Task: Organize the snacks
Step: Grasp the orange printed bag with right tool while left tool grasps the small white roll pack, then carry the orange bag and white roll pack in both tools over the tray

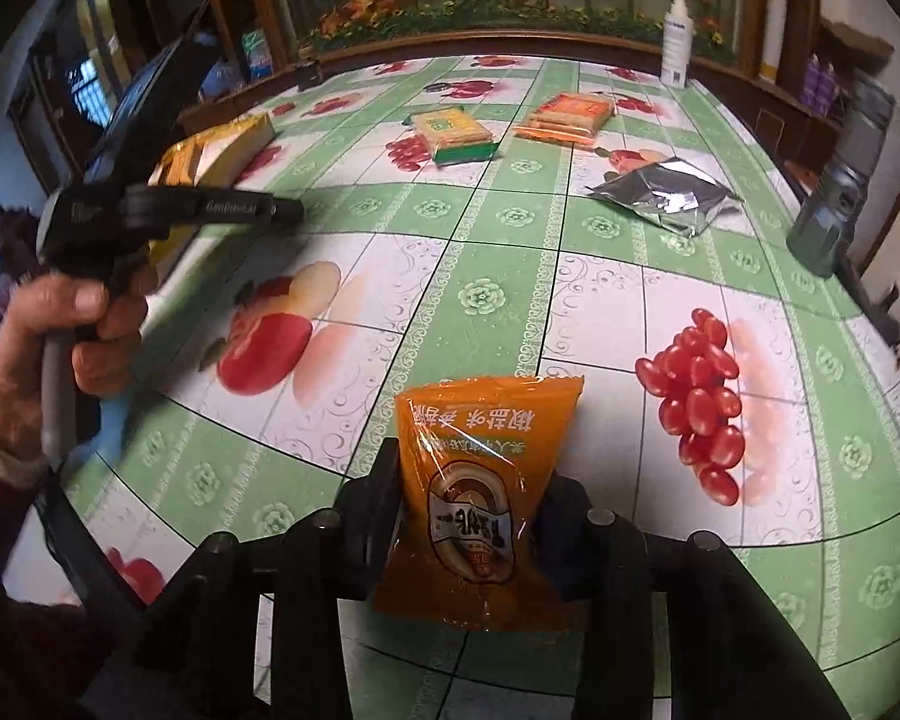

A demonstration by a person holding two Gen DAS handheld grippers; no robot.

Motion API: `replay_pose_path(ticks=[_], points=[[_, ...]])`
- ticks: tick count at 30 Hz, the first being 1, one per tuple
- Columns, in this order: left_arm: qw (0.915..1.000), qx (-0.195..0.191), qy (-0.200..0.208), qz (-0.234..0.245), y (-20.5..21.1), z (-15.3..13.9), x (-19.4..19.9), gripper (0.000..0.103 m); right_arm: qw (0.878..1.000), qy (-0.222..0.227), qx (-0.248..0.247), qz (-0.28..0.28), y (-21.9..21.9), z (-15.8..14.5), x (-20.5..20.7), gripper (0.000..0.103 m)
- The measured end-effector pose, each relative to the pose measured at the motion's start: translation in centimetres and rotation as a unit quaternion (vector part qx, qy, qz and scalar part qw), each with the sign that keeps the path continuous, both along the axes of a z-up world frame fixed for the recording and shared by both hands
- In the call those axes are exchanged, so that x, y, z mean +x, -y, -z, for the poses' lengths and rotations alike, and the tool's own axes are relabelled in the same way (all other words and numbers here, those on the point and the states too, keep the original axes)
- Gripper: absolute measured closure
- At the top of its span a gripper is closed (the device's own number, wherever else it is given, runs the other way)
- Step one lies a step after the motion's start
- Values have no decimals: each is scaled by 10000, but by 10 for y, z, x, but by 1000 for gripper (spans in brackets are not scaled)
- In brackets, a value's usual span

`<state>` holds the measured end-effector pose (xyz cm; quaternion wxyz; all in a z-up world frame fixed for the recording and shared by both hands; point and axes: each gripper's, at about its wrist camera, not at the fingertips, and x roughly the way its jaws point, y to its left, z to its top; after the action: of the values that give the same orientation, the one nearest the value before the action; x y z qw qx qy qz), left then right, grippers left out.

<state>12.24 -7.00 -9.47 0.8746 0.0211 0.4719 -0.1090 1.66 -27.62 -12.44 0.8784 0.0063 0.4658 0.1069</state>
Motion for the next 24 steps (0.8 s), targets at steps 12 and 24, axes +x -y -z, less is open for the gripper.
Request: replay_pose_path(ticks=[12, 24], points=[[9979, -176, 493, -392, -44, -46, -38, 75, 9942, 406, 993, -120, -12, -34, -1, 65], [9888, 330, 1153, -887, -84, -84, -69, 74, 9864, 798, 1236, -737, -74, -72, 22, 65]])
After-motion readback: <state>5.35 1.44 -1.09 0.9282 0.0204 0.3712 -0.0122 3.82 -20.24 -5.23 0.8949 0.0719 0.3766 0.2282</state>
